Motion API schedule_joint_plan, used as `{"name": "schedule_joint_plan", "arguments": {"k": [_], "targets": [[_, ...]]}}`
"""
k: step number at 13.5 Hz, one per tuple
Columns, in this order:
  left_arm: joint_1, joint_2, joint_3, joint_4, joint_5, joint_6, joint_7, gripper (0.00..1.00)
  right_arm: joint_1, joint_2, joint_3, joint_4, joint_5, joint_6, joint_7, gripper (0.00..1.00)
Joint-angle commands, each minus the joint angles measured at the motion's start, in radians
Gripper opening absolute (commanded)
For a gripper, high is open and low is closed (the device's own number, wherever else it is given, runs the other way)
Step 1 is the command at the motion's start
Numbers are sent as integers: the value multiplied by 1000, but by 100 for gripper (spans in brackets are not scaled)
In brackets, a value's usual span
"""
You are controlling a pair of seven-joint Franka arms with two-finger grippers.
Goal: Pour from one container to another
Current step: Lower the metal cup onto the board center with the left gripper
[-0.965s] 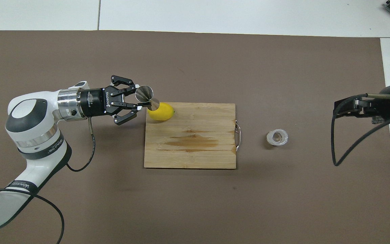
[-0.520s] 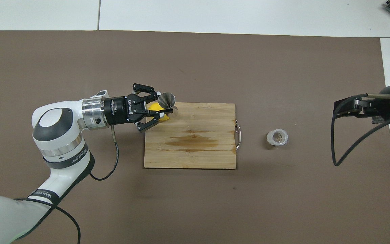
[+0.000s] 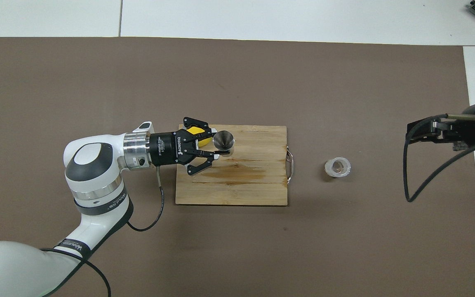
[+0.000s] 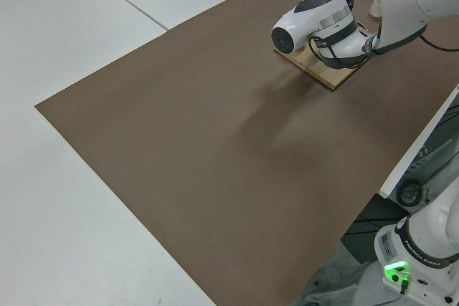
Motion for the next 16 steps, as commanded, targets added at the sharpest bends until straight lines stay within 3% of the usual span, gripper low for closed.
{"name": "schedule_joint_plan", "arguments": {"k": [1, 16], "targets": [[-71, 19, 15, -25, -69, 20, 87, 0, -14, -6, 6, -5, 23, -11, -15, 100], [-105, 56, 15, -146, -97, 36, 244, 0, 0, -11, 10, -19, 23, 9, -27, 100]]}}
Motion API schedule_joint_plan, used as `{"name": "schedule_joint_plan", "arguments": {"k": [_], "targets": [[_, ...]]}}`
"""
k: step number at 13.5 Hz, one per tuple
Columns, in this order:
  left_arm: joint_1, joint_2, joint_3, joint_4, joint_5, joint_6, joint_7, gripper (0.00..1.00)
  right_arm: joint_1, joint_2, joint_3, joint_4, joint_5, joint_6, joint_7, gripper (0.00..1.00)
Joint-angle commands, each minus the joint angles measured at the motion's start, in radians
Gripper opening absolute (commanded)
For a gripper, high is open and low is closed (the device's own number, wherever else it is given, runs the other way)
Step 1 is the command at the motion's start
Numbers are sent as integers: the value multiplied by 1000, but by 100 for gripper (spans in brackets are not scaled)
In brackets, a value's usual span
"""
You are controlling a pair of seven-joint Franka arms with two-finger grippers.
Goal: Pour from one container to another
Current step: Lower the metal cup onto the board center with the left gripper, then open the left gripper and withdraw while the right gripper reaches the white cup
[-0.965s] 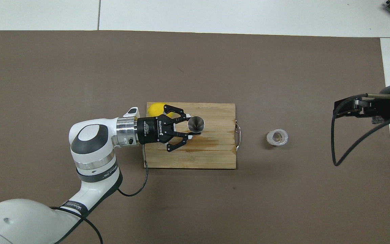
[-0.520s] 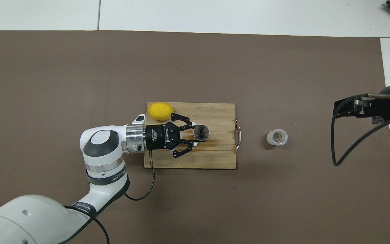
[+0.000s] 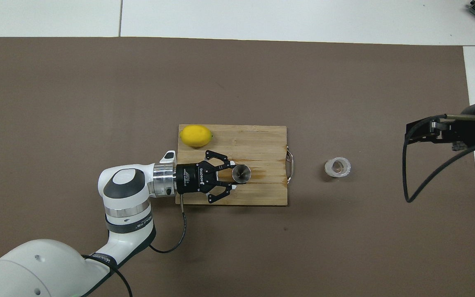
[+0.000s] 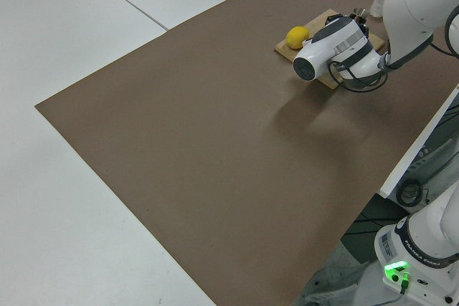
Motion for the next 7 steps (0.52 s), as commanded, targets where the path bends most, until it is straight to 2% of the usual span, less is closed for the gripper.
{"name": "schedule_joint_plan", "arguments": {"k": [1, 7], "targets": [[-11, -12, 7, -28, -35, 1, 25, 0, -2, -14, 10, -34, 23, 21, -44, 100], [-17, -5, 7, -42, -62, -2, 67, 0, -1, -17, 11, -114, 23, 106, -423, 100]]}}
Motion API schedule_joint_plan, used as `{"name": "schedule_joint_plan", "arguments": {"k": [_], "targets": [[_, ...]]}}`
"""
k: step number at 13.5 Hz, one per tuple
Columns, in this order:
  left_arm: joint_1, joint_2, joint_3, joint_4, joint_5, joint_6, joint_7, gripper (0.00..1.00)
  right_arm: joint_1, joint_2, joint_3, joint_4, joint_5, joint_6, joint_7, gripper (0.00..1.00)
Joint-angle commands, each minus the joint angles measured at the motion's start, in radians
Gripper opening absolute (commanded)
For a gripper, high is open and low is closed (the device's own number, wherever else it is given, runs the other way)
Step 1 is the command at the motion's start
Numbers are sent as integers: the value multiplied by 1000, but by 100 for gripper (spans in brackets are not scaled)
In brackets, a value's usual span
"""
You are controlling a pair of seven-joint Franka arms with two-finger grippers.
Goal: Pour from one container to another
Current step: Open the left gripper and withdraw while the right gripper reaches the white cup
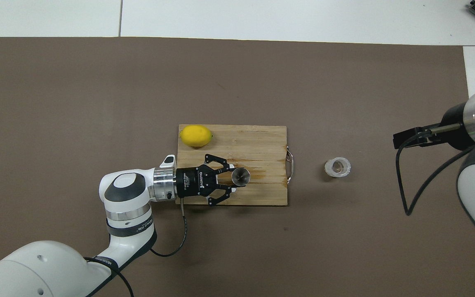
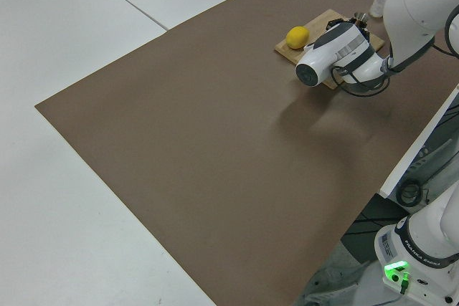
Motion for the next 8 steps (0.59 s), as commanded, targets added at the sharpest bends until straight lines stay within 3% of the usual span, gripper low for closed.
{"name": "schedule_joint_plan", "arguments": {"k": [1, 4, 6, 7, 8], "targets": [[-15, -3, 9, -16, -30, -2, 37, 0, -9, -16, 8, -58, 22, 41, -173, 100], [-15, 5, 9, -21, -30, -8, 55, 8, 14, -13, 8, -117, 22, 82, -398, 100], [-15, 5, 9, -21, -30, -8, 55, 46, 19, -9, 8, -166, 22, 122, -549, 100], [-16, 5, 9, -21, -30, -6, 55, 52, 20, -9, 8, -188, 22, 145, -615, 100], [-16, 5, 9, -19, -30, -5, 55, 65, 20, -9, 8, -215, 22, 169, -676, 100]]}}
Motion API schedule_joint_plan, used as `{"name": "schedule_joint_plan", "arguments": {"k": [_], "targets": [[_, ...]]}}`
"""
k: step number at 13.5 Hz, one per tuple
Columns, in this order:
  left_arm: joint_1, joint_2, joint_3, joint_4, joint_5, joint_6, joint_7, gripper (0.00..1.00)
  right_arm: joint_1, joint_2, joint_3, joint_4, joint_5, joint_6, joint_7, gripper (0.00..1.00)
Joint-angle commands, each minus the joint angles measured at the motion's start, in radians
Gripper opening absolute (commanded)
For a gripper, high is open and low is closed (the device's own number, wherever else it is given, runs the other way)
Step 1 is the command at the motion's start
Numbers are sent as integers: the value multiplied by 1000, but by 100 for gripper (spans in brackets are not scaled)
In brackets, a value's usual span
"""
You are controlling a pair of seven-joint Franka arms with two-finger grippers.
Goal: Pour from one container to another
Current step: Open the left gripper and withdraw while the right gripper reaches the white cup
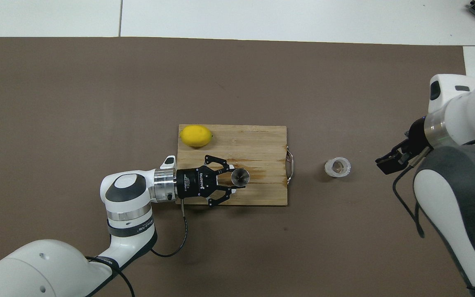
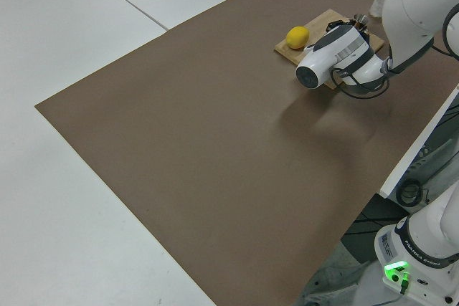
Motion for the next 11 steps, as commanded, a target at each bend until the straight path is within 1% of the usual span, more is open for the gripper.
{"name": "schedule_joint_plan", "arguments": {"k": [1, 2, 5, 7, 9, 11], "targets": [[-16, -6, 10, -17, -26, -2, 24, 91, -7, -9, 5, -88, 23, 89, -190, 100], [-16, -8, 10, -17, -26, 1, 23, 100, -7, 0, 5, -106, 23, 116, -286, 100], [-7, -21, 11, -10, -26, 4, 6, 100, -5, 43, 5, -175, 23, 198, -521, 100], [-2, -43, 17, -7, -20, 7, -44, 100, -5, 46, 5, -229, 23, 280, -606, 100], [24, -63, 22, -7, 9, 4, -71, 100, -2, 74, 5, -267, 23, 336, -722, 100], [75, -67, 22, 8, 128, -8, -113, 100, 7, 75, 5, -313, 23, 390, -753, 100]]}}
